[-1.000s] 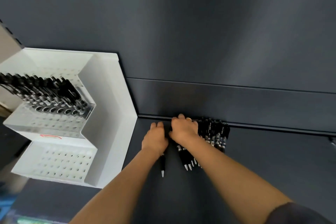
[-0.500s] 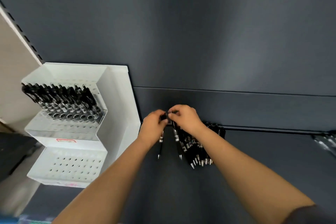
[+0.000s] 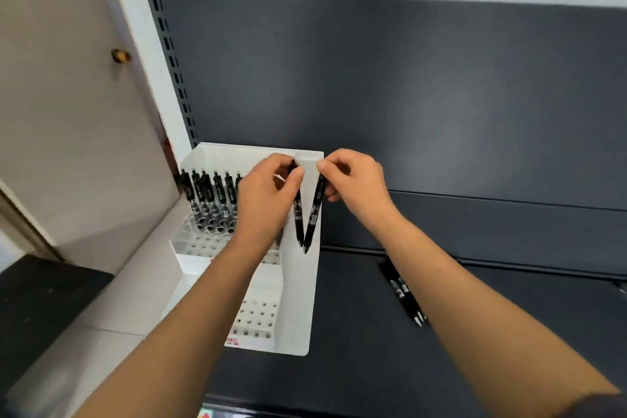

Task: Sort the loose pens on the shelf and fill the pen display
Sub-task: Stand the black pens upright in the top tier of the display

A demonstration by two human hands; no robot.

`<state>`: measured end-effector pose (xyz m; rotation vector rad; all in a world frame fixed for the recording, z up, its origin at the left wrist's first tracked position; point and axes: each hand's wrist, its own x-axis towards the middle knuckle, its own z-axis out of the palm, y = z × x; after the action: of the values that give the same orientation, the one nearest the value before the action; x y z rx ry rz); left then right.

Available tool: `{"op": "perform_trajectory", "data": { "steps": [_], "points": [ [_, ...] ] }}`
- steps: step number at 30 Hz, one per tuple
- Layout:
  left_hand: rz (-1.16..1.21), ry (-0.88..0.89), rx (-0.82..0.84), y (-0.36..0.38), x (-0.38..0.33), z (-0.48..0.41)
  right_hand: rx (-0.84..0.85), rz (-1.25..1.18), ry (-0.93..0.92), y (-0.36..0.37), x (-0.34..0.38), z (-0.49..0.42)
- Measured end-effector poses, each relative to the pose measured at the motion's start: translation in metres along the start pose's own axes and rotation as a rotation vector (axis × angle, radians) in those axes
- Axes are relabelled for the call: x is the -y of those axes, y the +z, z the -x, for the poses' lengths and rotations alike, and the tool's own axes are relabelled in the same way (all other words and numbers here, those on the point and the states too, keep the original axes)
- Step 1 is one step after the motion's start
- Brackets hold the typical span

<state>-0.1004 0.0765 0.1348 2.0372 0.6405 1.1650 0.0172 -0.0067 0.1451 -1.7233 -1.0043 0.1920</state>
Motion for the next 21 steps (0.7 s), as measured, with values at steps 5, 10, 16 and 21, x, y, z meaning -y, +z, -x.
{"op": "perform_trajectory", "data": {
  "steps": [5,10,16,21],
  "points": [
    [0.03,-0.024,-0.111,-0.047,0.011,-0.012,-0.059,-0.041,-0.105,0.031,0.037,0.005],
    [-0.045,0.0,-0.099,-0.067,0.032,-0.017,-0.043,0.098,-0.188,0.061,0.045,0.005],
    [-0.17,0.075,-0.018,-0.066,0.049,-0.019,-0.045,0.311,-0.283,0.078,0.048,0.006],
    [-0.279,0.065,0.071,-0.061,0.062,-0.023,-0.036,0.463,-0.256,0.08,0.058,0.002]
  ]
}}
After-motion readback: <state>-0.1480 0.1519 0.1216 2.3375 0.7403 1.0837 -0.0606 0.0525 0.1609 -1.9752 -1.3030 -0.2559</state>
